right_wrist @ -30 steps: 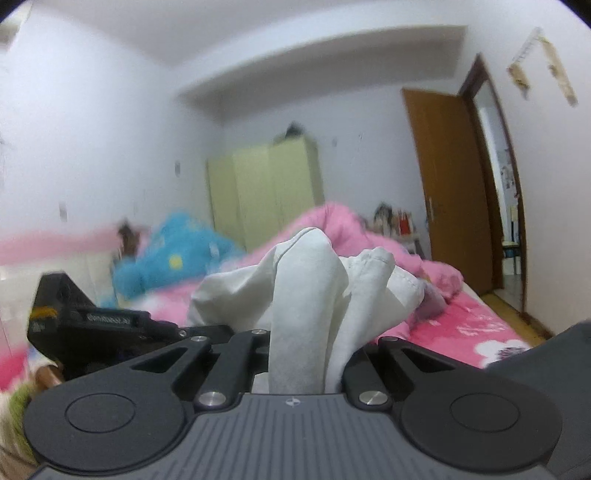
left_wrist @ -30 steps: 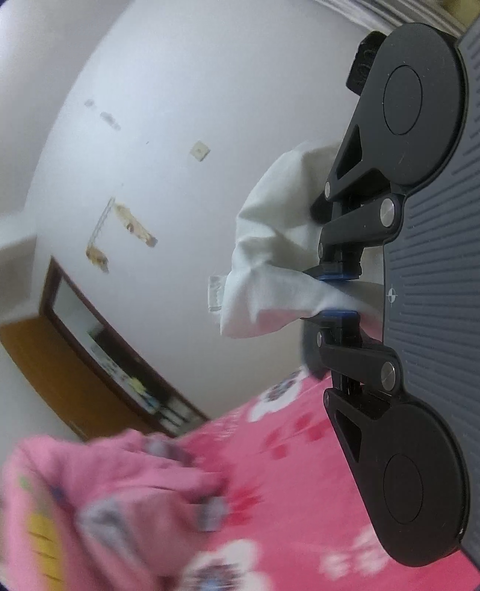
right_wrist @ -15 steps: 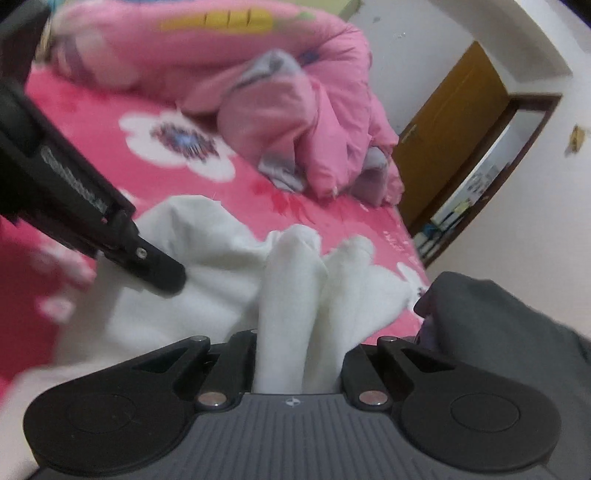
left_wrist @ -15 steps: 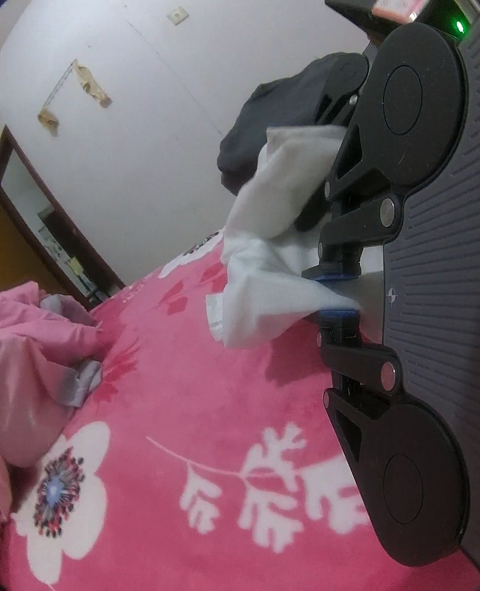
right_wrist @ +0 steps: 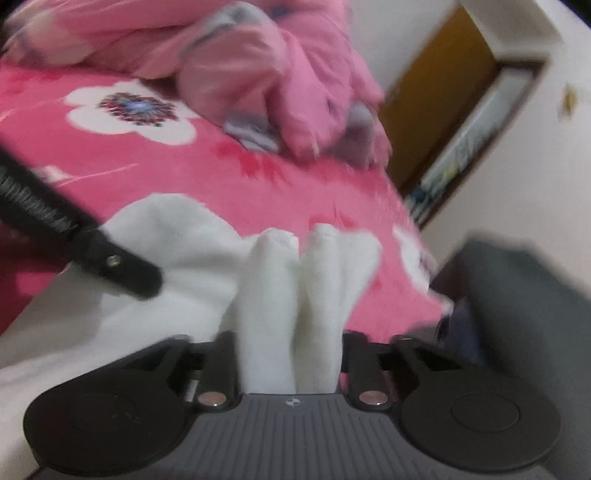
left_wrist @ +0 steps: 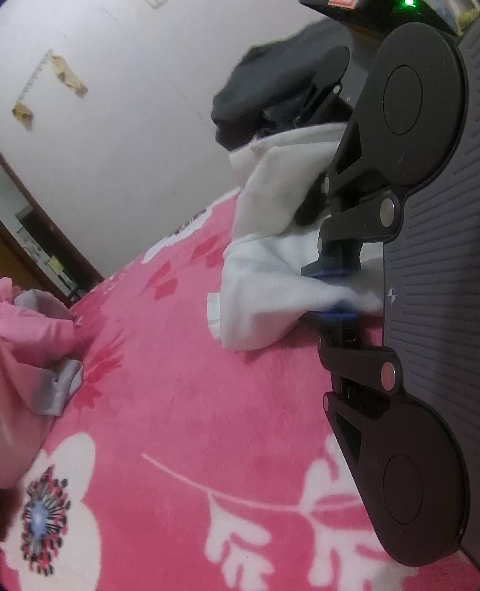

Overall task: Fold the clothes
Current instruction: 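Lift the shirt end with both tools and fold it over the bundle, then lower the folded shirt onto the bedspread and open both tools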

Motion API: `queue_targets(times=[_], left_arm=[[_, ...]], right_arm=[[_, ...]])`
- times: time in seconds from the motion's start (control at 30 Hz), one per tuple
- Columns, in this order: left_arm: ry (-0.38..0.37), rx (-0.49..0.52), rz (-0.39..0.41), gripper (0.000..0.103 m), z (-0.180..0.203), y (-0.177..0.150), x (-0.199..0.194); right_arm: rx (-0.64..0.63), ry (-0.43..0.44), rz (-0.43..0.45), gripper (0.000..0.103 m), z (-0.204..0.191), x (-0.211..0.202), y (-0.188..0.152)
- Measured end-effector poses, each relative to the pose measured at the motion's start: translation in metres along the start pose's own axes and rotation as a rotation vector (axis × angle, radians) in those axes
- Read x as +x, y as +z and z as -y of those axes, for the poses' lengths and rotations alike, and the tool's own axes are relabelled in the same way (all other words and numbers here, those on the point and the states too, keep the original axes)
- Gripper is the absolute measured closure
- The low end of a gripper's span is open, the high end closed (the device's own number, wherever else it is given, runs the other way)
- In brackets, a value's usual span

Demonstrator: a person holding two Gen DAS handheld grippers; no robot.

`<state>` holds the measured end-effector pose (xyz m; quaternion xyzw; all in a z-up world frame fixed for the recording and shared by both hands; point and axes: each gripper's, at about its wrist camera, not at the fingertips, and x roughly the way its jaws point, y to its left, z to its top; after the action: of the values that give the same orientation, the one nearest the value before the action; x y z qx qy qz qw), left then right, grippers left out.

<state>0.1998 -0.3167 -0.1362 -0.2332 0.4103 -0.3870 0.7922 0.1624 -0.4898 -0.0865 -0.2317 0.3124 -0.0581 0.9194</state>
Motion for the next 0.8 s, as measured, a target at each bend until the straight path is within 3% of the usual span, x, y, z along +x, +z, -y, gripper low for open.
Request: queue_targets(times=[0.17, 0.27, 0.4, 0.63, 0.73, 0.8], left_arm=[[0.017, -0.034, 0.028, 0.057, 0.0, 0.008, -0.014], [0.038, -0.039, 0.073, 0.048, 0.002, 0.01, -0.026], [0.068, -0.004, 0.122, 0.047, 0.01, 0.016, -0.036], [0.078, 0.199, 0.095, 0.047, 0.04, 0.015, -0.022], [0.11, 0.24, 0.085, 0.047, 0.051, 0.016, -0.007], [0.177, 0.266, 0.091, 0.047, 0.055, 0.02, 0.005]], right_arm=[[0.04, -0.027, 0.059, 0.055, 0.012, -0.044, -0.003], [0.077, -0.032, 0.088, 0.054, 0.015, -0.067, -0.012], [0.127, -0.039, 0.126, 0.055, 0.019, -0.099, -0.024], [0.213, -0.051, 0.192, 0.078, 0.026, -0.154, -0.046], [0.182, -0.019, 0.169, 0.08, 0.026, -0.125, -0.031], [0.13, -0.022, 0.137, 0.081, 0.022, -0.093, -0.011]])
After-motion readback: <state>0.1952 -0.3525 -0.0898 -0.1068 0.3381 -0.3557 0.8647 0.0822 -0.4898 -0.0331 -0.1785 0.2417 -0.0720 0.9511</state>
